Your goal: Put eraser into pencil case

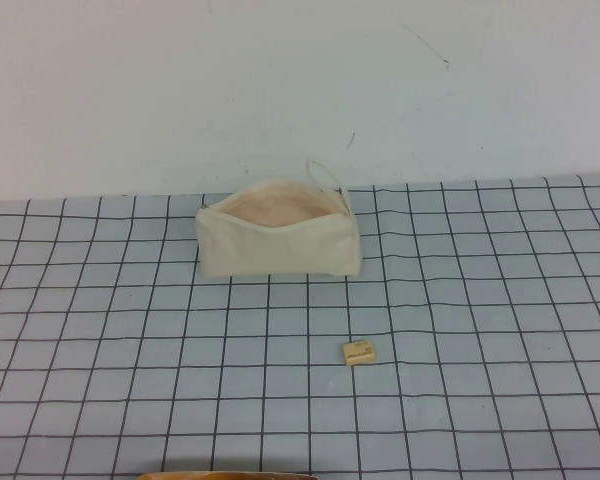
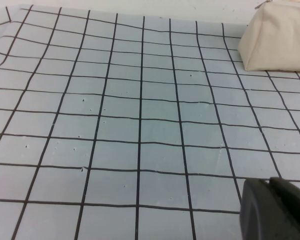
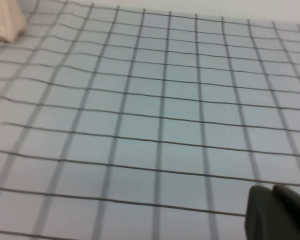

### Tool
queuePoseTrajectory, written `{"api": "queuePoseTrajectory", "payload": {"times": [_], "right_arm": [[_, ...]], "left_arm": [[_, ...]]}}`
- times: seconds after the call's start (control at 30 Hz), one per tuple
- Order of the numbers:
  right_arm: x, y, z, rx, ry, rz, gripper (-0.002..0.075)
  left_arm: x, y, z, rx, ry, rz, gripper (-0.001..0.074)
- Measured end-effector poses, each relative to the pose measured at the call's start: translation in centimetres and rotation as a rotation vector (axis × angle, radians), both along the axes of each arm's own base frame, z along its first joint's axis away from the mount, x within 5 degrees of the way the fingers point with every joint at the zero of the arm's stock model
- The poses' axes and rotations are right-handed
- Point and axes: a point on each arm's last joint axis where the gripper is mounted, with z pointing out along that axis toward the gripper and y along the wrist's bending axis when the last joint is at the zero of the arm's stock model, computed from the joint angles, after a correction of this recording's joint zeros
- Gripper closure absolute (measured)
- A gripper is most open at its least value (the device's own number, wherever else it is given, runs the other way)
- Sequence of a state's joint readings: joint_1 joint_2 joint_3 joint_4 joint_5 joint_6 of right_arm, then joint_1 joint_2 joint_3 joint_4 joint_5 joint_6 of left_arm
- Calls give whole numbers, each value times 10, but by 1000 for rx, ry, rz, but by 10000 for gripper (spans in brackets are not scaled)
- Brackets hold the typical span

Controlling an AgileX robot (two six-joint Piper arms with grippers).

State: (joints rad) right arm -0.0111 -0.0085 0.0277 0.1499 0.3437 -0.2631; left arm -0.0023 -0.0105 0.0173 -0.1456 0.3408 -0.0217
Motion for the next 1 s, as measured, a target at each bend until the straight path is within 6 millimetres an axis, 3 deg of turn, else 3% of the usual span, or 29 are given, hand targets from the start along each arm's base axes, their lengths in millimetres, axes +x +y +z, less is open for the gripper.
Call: {"api": "queuePoseTrajectory", "payload": {"times": [0.1, 0.27, 0.37, 0.67, 0.83, 1.0], "right_arm": [[0, 7, 1, 190, 6, 14, 727], [-1, 24, 13, 780, 12, 52, 727], [-1, 25, 18, 875, -13, 56, 727], [2, 18, 26, 787, -135, 32, 727], [-1, 27, 67, 548, -133, 183, 727], [14, 33, 111, 243, 94, 311, 727]], "left_arm": [[0, 0, 0, 0, 0, 0, 736], [0, 0, 0, 0, 0, 0, 736], [0, 0, 0, 0, 0, 0, 736], [0, 0, 0, 0, 0, 0, 736], [0, 0, 0, 0, 0, 0, 736], [0, 0, 0, 0, 0, 0, 736]]}}
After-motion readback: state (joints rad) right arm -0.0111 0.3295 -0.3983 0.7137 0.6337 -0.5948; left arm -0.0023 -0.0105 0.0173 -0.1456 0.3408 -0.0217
